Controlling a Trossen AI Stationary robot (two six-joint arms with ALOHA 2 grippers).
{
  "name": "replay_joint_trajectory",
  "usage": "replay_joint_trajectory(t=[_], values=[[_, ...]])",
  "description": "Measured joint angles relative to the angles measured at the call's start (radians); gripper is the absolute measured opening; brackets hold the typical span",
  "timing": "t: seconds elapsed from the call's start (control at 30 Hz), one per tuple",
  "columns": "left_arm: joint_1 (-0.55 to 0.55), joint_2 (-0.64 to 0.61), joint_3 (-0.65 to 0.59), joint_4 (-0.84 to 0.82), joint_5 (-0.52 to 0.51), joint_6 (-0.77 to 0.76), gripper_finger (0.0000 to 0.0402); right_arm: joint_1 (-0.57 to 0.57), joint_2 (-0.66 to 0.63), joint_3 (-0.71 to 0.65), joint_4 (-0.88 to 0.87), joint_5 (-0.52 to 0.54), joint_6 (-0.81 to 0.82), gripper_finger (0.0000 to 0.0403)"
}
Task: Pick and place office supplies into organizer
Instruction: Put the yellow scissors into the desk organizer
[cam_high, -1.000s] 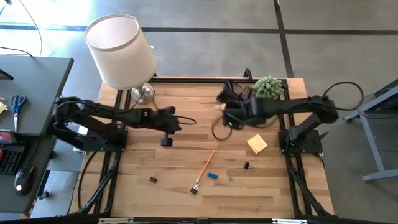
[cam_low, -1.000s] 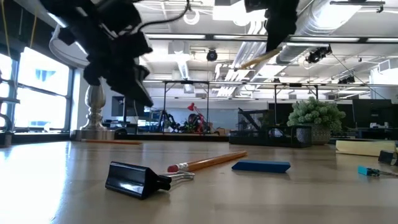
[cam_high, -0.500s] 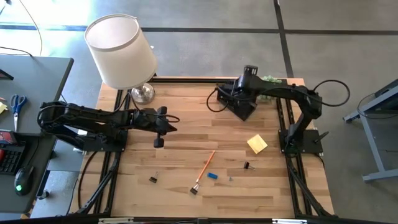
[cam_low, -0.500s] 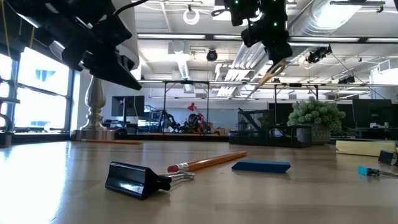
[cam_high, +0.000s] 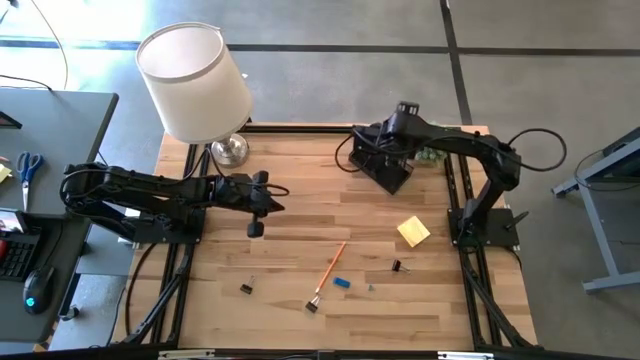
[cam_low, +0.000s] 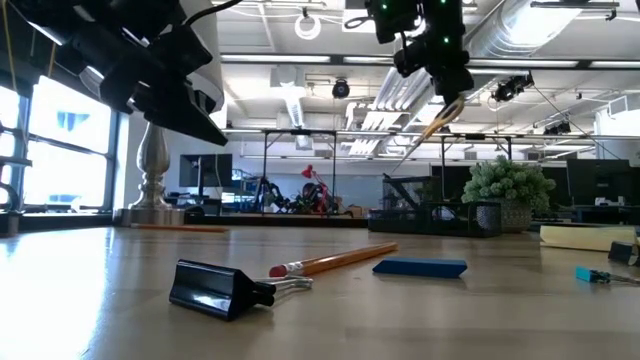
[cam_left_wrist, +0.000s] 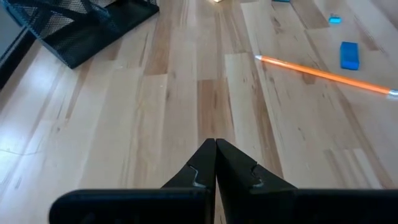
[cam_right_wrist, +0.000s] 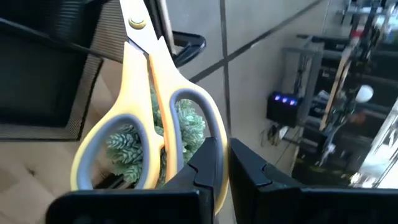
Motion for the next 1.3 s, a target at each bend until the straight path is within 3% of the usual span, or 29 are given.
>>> replay_joint_trajectory(t=[0.33,0.63,0.9,1.03,1.3], values=[[0.000,0.000,0.000,0.000,0.005,-0.002,0.0000,-0.047,-0.009,0.000,0.000,-0.094,-0.084,0.0008],[0.000,0.000,0.000,0.000,0.006,-0.001,0.0000,-0.110,-0.009,0.000,0.000,-0.154,0.014,0.0008],[0.000,0.000,0.000,-0.001,0.006,-0.001,0.0000,-0.081,-0.063,0.000,0.000,-0.107,0.062,0.0007],[0.000,0.000,0.000,-0.001,0.007,0.000,0.0000,-0.100,-0.088,-0.001,-0.001,-0.136,0.044,0.0007],[0.000,0.000,0.000,-0.003,0.027,-0.007,0.0000,-0.164,-0.081,-0.109,0.000,-0.198,-0.013,0.0008]])
